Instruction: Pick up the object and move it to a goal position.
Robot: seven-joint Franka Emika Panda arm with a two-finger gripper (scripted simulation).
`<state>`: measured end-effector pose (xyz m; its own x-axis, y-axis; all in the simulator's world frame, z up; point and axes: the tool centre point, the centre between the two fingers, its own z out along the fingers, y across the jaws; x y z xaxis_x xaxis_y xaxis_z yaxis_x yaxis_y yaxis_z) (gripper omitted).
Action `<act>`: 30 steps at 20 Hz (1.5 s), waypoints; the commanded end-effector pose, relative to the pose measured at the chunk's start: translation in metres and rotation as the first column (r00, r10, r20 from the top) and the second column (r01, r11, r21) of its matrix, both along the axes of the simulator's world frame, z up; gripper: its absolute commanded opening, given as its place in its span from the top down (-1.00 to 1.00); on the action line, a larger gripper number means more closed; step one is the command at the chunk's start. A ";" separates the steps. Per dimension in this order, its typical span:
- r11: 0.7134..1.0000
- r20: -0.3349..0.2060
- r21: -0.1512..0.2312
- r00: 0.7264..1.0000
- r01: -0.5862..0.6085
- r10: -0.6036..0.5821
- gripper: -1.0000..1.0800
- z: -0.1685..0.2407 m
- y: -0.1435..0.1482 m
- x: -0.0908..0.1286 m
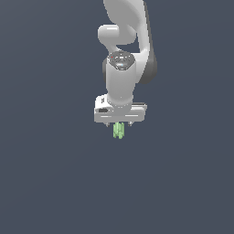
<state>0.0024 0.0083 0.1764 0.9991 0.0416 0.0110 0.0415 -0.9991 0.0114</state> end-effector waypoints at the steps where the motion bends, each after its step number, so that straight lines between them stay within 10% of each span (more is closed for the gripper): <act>1: 1.000 0.000 0.000 1.000 0.000 0.000 -0.92 0.000 0.000 0.000; 11: 0.999 -0.002 -0.014 0.999 0.050 -0.050 -0.92 0.011 -0.035 0.003; 30: 0.999 -0.009 0.005 0.999 0.052 -0.052 -0.92 -0.063 -0.007 -0.041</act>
